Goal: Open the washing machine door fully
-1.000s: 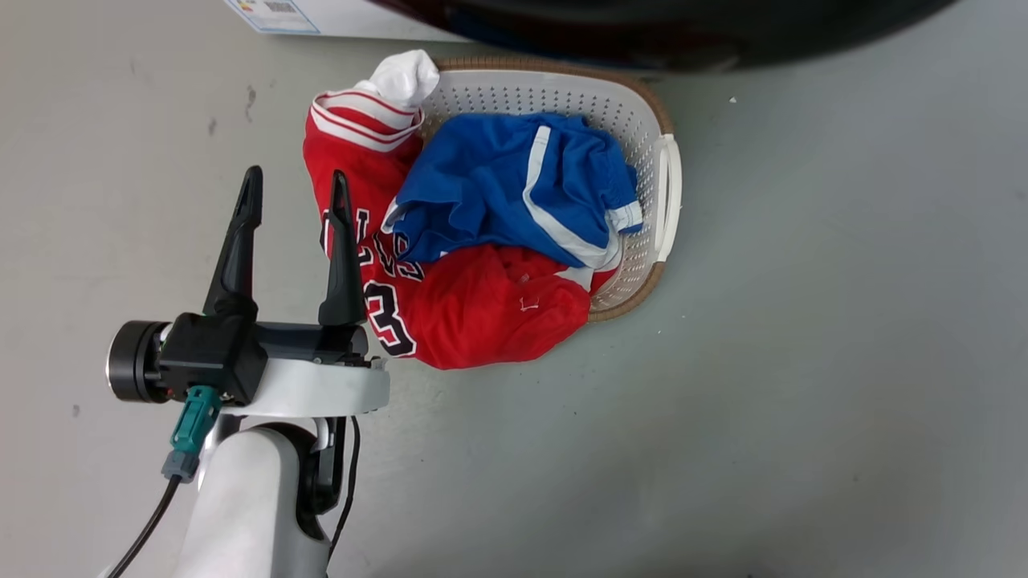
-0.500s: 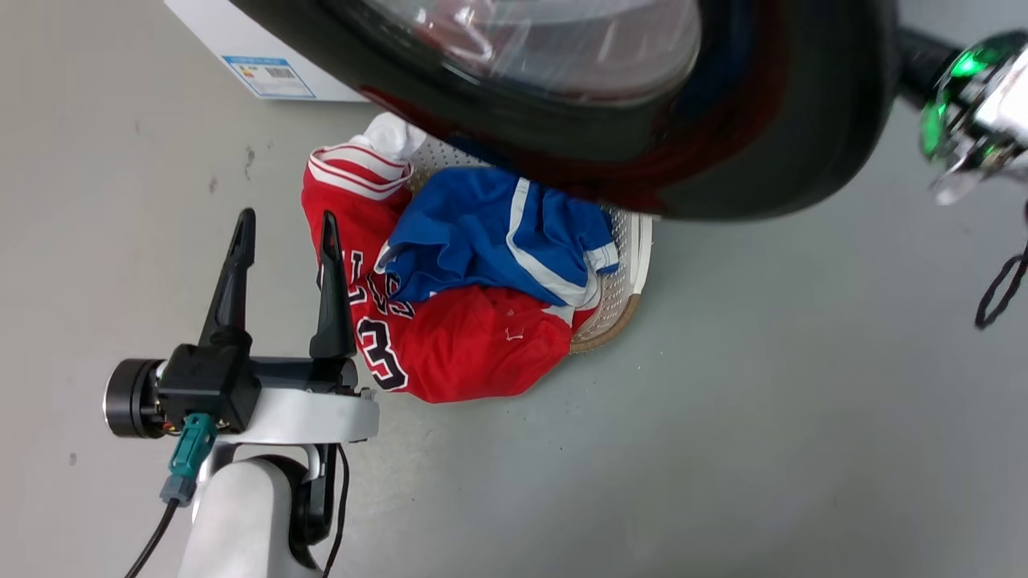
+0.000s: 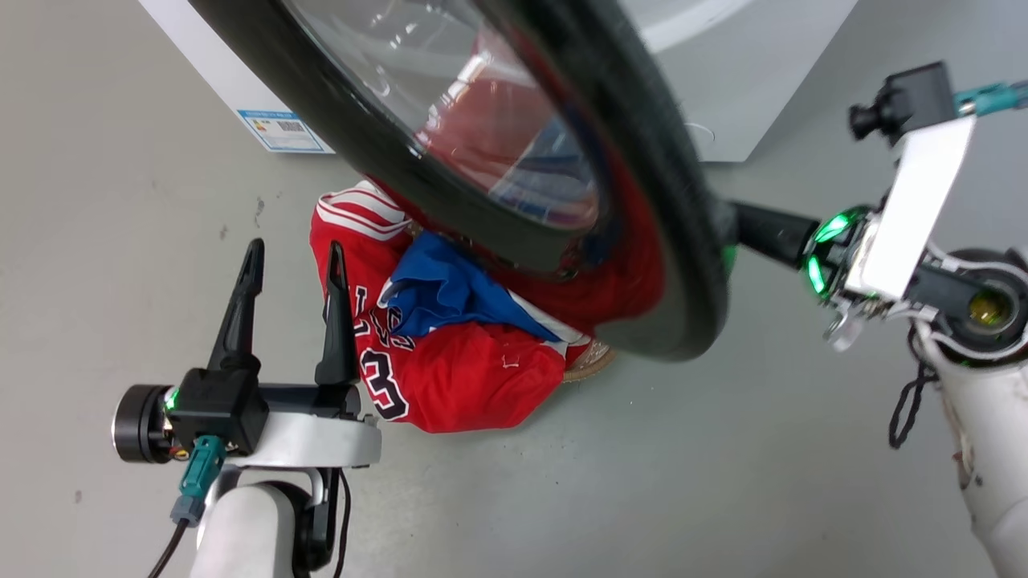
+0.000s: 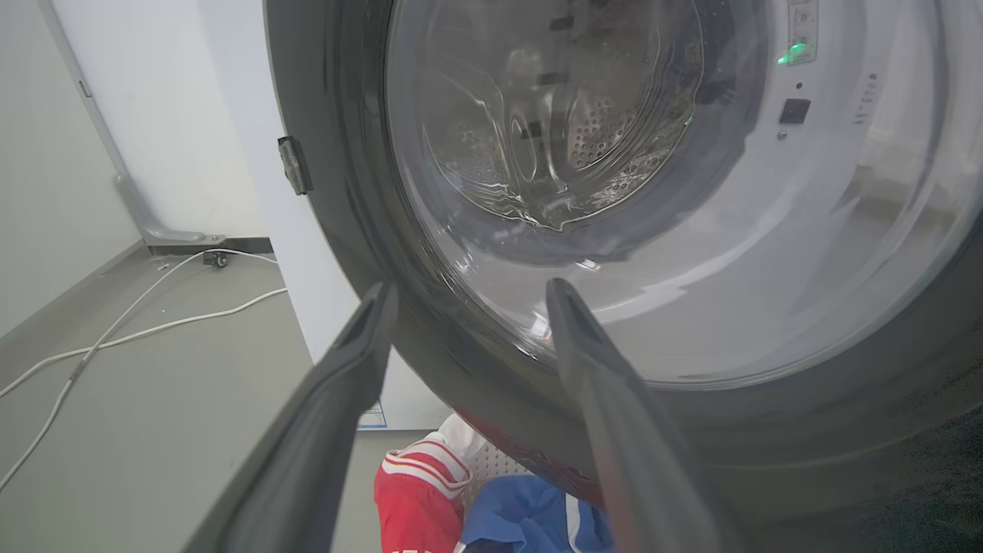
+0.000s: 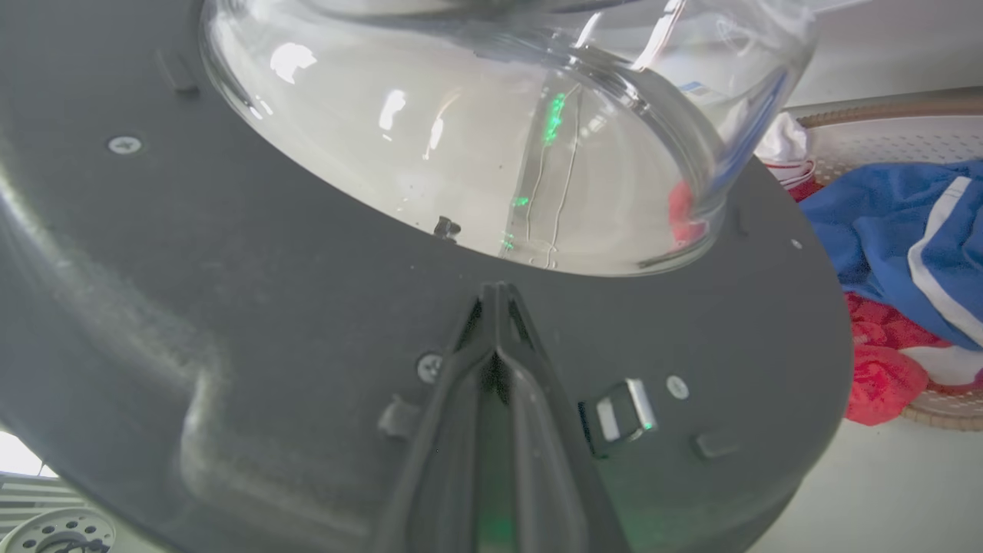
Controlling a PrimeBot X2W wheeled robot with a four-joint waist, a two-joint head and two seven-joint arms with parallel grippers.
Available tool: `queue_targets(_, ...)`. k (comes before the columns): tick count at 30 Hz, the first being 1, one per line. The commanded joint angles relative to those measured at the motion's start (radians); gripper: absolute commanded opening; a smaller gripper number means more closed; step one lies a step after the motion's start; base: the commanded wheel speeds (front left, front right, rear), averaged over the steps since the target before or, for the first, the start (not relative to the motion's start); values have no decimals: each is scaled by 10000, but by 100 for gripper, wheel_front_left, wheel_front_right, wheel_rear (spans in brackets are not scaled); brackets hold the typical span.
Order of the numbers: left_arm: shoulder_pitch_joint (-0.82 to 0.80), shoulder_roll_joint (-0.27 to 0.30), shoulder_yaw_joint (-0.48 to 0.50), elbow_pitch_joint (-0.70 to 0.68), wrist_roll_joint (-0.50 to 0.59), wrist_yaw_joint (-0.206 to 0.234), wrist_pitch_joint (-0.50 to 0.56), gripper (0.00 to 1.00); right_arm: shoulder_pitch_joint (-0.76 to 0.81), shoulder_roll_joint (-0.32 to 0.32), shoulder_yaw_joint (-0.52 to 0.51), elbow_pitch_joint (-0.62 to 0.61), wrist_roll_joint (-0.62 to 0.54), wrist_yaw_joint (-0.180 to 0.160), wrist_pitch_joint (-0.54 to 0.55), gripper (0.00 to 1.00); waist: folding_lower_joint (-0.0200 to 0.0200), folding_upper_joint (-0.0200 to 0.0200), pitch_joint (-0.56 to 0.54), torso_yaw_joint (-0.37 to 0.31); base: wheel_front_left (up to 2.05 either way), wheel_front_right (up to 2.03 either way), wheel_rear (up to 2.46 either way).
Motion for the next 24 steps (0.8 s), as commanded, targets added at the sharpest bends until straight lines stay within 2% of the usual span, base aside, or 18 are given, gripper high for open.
queue_targets(1,177,-12,0,9,-19,42,-26,100,279,130,123,-232,111,29,113,0,0,0,-172,13,0,0,0)
queue_targets(12,651,-12,-228,91,-137,138,-26,100,1414,462,985,-1097,146,29,544,0,0,0,-871,138,0,0,0)
queue_targets(24,1160,-12,-337,75,-140,247,-26,100,2337,884,1550,-1264,360,29,577,0,0,0,-1557,320,0,0,0)
